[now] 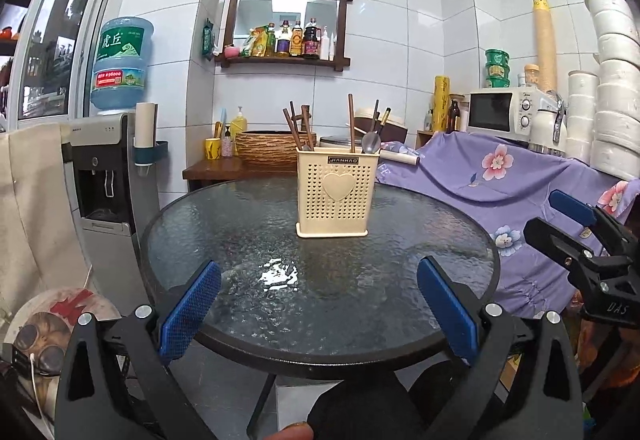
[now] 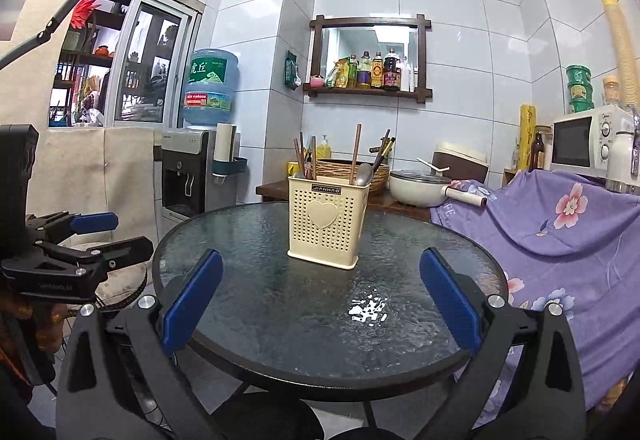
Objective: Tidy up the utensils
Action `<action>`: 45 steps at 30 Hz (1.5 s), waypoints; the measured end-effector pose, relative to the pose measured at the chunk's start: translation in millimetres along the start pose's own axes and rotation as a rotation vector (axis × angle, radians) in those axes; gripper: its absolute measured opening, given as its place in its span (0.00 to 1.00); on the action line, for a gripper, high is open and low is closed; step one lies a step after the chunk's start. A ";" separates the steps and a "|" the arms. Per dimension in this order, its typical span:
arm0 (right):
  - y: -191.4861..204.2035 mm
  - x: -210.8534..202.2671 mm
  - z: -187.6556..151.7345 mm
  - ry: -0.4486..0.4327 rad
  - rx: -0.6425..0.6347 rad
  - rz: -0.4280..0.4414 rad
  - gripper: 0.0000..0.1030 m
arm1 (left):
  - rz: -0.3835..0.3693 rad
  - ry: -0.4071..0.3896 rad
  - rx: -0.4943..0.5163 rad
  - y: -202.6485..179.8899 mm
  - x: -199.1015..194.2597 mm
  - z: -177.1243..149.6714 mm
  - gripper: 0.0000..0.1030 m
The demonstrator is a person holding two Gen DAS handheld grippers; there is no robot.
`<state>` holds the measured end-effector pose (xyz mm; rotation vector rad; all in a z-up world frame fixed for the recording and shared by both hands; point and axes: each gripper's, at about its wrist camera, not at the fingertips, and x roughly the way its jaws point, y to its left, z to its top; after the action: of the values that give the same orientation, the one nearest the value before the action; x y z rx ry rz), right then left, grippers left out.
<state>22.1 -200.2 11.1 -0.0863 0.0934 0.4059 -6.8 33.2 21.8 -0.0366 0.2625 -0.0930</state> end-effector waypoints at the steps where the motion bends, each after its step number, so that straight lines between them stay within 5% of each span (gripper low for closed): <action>1: -0.3 -0.2 0.8 -0.002 0.000 0.002 0.94 | -0.004 -0.004 -0.003 1.7 -0.9 0.9 0.94; 45: -1.7 1.3 6.0 0.002 0.006 -0.002 0.94 | -0.024 -0.028 -0.039 6.7 -6.3 3.7 0.94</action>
<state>24.4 -200.6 17.0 -0.0811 0.0968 0.4037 -11.3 40.5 26.7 -0.0796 0.2355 -0.1109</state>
